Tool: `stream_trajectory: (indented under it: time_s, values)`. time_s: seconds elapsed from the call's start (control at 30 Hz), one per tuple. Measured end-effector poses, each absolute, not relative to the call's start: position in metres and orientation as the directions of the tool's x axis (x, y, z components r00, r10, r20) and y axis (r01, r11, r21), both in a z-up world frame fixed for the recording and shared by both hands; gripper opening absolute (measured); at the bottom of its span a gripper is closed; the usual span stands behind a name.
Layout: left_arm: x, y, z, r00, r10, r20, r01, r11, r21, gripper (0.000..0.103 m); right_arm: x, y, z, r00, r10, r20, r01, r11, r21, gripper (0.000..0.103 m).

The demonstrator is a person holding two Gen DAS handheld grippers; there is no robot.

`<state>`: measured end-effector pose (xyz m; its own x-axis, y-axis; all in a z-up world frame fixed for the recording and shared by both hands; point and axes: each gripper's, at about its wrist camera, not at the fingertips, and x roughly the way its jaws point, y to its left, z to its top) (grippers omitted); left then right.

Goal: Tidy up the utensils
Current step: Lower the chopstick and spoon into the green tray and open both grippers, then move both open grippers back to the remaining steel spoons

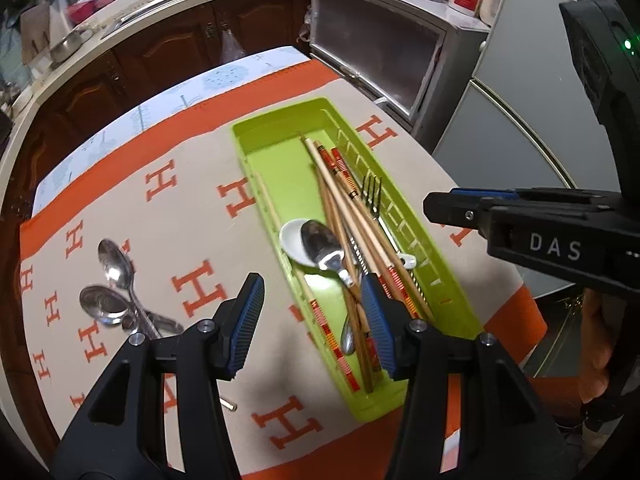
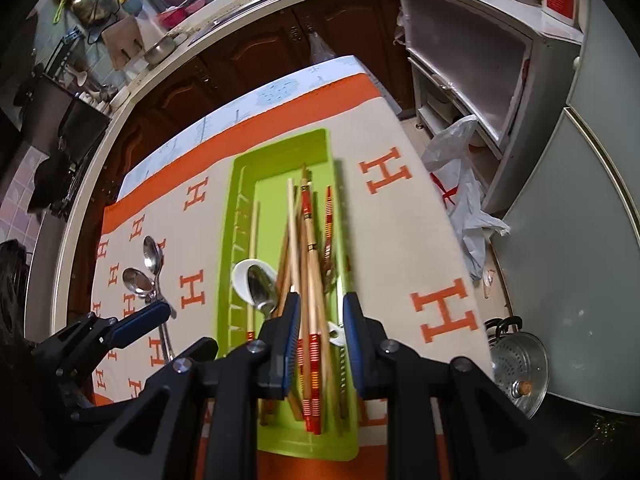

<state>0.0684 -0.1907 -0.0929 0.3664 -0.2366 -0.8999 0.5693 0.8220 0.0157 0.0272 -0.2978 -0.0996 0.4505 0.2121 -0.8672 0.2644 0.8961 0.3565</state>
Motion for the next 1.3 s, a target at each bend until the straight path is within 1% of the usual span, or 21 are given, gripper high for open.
stream_trajectory:
  time_s: [0.13,0.43,0.6,0.73,1.03,1.2,1.3]
  values:
    - [0.064,-0.174,-0.092,0.366,-0.232,-0.901,0.541,0.841,0.003,0.048,0.026,-0.285,-0.100,0.443,0.214,-0.871,0.239,0.908,0.344,0.022]
    - [0.054,-0.139,-0.086,0.414,-0.212,-0.885,0.504,0.863,0.030,0.048,0.025,-0.262,-0.093,0.442,0.219,-0.870,0.188,0.925,0.329,0.022]
    - [0.053,-0.108,-0.083,0.418,-0.215,-0.882,0.462,0.887,0.003,0.048,0.027,-0.248,-0.086,0.446,0.233,-0.864,0.150,0.932,0.329,0.022]
    - [0.057,-0.075,-0.086,0.431,-0.196,-0.881,0.403,0.915,-0.006,0.048,0.035,-0.228,-0.080,0.439,0.257,-0.861,0.108,0.936,0.334,0.022]
    - [0.070,0.009,-0.103,0.426,-0.170,-0.889,0.236,0.969,-0.072,0.048,0.057,-0.168,-0.077,0.409,0.291,-0.865,-0.002,0.948,0.318,0.022]
    - [0.074,0.045,-0.115,0.425,-0.168,-0.890,0.172,0.980,-0.103,0.048,0.075,-0.138,-0.084,0.375,0.319,-0.870,-0.048,0.944,0.326,0.022]
    - [0.074,0.060,-0.126,0.414,-0.181,-0.892,0.147,0.980,-0.131,0.048,0.091,-0.122,-0.095,0.334,0.359,-0.872,-0.065,0.931,0.358,0.022]
